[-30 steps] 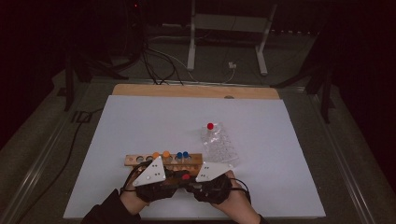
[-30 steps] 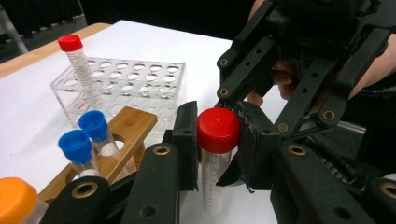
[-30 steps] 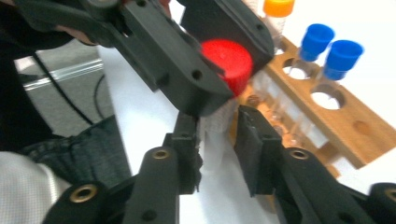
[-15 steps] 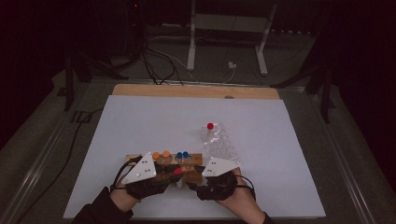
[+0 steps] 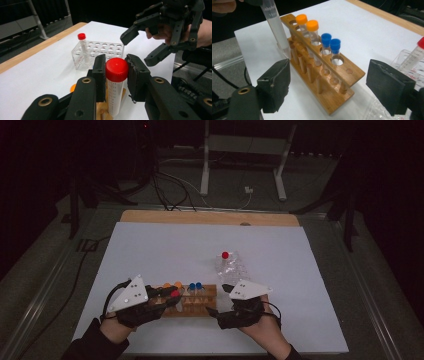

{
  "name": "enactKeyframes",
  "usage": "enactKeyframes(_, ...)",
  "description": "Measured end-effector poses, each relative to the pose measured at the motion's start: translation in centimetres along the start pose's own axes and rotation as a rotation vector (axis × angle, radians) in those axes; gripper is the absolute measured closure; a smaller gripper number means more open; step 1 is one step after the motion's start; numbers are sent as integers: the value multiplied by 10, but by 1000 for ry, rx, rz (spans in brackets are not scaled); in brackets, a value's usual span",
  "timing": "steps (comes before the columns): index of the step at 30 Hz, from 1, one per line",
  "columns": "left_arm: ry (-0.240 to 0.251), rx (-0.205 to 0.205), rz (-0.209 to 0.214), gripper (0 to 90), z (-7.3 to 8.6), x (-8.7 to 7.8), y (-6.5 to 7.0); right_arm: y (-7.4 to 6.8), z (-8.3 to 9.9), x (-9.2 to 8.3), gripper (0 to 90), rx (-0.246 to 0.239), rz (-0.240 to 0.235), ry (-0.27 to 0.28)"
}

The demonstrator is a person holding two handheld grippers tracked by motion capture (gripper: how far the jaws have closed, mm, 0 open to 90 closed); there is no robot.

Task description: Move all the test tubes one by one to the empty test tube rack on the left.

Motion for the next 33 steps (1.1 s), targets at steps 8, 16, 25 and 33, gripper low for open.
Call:
enactKeyframes(8, 27, -2, -70, 718, -8, -20, -12, 5, -1, -2, 29, 39, 14, 19)
enactKeyframes(16, 40, -4, -146, 718, -12, -34, -21, 9, -3, -9, 0, 62, -7, 54)
enactKeyframes(25, 43, -34, -226, 718, -5, -38, -35, 12, -4, -11, 0, 61, 11, 59)
enactKeyframes(33, 25, -61, -237, 718, 8, -24, -44, 14, -4, -14, 0, 62, 17, 67)
Point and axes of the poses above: each handheld gripper's, and its own axes: x roughly forward along the jaws, z roughly out of its underside, y roughly to its right, the point moved 2 cm from there along x, roughly forward along the jaws, and after that the axes turned 1 degree about y, right-handed, at the moved point
